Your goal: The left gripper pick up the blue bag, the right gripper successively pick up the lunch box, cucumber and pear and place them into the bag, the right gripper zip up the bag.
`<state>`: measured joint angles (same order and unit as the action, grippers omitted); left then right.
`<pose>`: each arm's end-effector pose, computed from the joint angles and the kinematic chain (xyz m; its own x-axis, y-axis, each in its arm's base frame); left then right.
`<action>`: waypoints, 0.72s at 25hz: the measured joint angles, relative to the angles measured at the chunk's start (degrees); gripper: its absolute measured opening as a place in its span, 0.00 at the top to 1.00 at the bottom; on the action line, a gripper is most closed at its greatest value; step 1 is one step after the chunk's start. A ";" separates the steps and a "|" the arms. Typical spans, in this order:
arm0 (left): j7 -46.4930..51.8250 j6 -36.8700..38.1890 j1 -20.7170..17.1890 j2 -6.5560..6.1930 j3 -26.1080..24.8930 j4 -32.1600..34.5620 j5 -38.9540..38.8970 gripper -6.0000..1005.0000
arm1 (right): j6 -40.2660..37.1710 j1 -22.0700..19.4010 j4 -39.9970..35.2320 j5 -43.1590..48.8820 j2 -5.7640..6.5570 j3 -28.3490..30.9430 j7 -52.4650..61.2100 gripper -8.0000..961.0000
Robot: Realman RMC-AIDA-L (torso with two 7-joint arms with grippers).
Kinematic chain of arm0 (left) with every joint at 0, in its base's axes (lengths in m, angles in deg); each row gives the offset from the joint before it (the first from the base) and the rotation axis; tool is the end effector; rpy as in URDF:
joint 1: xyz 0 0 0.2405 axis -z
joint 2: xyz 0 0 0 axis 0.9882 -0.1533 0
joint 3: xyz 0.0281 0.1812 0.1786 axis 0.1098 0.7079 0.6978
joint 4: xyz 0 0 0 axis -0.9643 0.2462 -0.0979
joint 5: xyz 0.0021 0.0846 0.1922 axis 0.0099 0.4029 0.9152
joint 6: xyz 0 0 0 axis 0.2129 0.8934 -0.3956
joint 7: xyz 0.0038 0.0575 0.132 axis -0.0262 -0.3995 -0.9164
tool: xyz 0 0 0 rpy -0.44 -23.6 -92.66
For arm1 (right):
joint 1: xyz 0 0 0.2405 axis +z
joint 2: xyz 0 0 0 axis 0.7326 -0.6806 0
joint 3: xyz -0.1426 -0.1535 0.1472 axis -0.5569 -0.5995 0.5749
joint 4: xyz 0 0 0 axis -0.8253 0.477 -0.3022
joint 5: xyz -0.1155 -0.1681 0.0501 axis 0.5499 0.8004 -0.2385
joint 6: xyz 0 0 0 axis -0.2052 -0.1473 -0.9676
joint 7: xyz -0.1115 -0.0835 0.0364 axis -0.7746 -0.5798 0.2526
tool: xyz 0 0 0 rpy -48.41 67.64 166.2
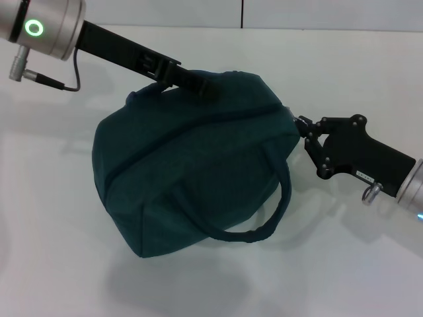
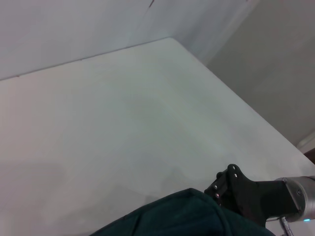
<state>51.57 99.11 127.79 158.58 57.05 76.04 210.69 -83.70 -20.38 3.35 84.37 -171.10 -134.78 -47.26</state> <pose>-0.1533 0.3870 0.0535 0.7063 0.6839 0.1828 0.6882 -0.7239 0.0487 0.2512 0.3224 -0.0719 0.7983 0.0731 -0.5979 -0.3191 -0.7906 -0.5226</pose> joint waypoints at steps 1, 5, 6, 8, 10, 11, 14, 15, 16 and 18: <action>0.21 0.00 0.04 0.02 0.05 0.02 0.00 0.51 | -0.02 -0.01 0.00 -0.02 0.00 0.00 0.00 0.98; 0.31 -0.01 0.12 0.11 0.17 0.03 0.09 0.53 | -0.14 -0.04 0.00 -0.07 0.00 0.00 -0.02 0.98; 0.28 -0.01 0.12 0.11 0.18 0.04 0.09 0.53 | -0.16 -0.07 0.00 -0.08 0.00 0.01 -0.03 0.98; 0.26 0.00 0.07 0.11 0.19 0.05 -0.03 0.55 | -0.17 -0.11 0.00 -0.09 0.00 0.05 -0.04 0.98; 0.31 0.00 -0.07 0.11 0.05 0.07 -0.21 0.63 | -0.18 -0.11 0.00 -0.10 0.00 0.07 -0.04 0.98; 0.35 -0.01 -0.16 0.11 -0.06 0.07 -0.29 0.67 | -0.18 -0.12 0.00 -0.11 0.00 0.07 -0.05 0.98; 0.42 -0.02 -0.46 0.12 -0.19 -0.02 -1.41 0.80 | -0.19 -0.11 0.00 -0.17 0.00 0.08 -0.07 0.98; 0.42 0.01 -0.57 0.13 -0.19 -0.24 -2.40 0.83 | -0.21 -0.11 0.00 -0.31 0.00 0.08 -0.07 0.98; 0.43 0.14 -0.74 0.16 -0.19 -0.75 -4.45 0.87 | -0.29 -0.13 0.00 -0.53 0.00 0.09 -0.08 0.98; 0.43 0.28 -0.83 0.15 -0.18 -1.08 -5.53 0.94 | -0.90 -0.34 0.00 -1.31 0.01 0.13 -0.08 0.98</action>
<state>52.00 99.39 126.96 158.74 56.86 74.96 205.17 -84.61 -20.72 3.35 83.06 -171.10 -134.65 -47.35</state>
